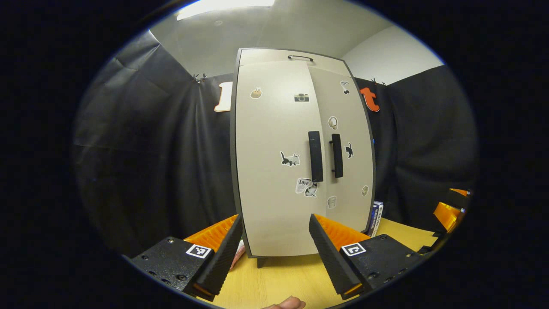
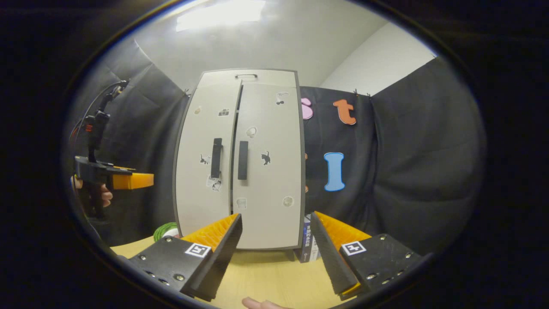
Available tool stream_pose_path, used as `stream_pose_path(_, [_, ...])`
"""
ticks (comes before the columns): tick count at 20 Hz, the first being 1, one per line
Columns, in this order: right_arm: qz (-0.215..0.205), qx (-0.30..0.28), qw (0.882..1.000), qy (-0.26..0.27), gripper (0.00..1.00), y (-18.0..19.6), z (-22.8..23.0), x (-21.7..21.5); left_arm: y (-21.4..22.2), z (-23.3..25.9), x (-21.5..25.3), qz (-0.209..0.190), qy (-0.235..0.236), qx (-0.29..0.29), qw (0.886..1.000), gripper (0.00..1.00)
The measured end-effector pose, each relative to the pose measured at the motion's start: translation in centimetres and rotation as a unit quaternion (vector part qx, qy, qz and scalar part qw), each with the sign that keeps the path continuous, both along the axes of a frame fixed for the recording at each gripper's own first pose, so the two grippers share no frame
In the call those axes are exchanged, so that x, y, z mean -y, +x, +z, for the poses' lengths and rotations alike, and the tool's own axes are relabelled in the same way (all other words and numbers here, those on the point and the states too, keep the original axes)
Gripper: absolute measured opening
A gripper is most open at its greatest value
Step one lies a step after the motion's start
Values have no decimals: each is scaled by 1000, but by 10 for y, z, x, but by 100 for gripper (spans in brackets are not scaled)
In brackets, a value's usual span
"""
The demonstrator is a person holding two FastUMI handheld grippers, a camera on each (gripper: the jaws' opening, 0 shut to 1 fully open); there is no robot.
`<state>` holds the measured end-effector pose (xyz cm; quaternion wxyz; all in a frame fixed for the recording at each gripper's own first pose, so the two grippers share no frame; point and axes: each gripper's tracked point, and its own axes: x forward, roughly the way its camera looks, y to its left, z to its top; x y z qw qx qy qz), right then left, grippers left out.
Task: Grab one shoe with the right hand and put it into the shoe cabinet, grab the other shoe with the left hand and put it into the shoe cabinet; then close the right door with the right hand and the left door with the left hand.
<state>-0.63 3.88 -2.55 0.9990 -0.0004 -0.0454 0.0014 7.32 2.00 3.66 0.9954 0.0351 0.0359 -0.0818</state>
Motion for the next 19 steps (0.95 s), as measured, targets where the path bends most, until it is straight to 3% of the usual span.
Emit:
stream_pose_path(10, [8,-9,1000,-14,95,-1,-7,-5,-43,-16,1,31,-19,21,999,96])
stream_pose_path(19, [15,2,1000,-12,95,-6,2,-5,-43,-24,5,37,-27,13,999,94])
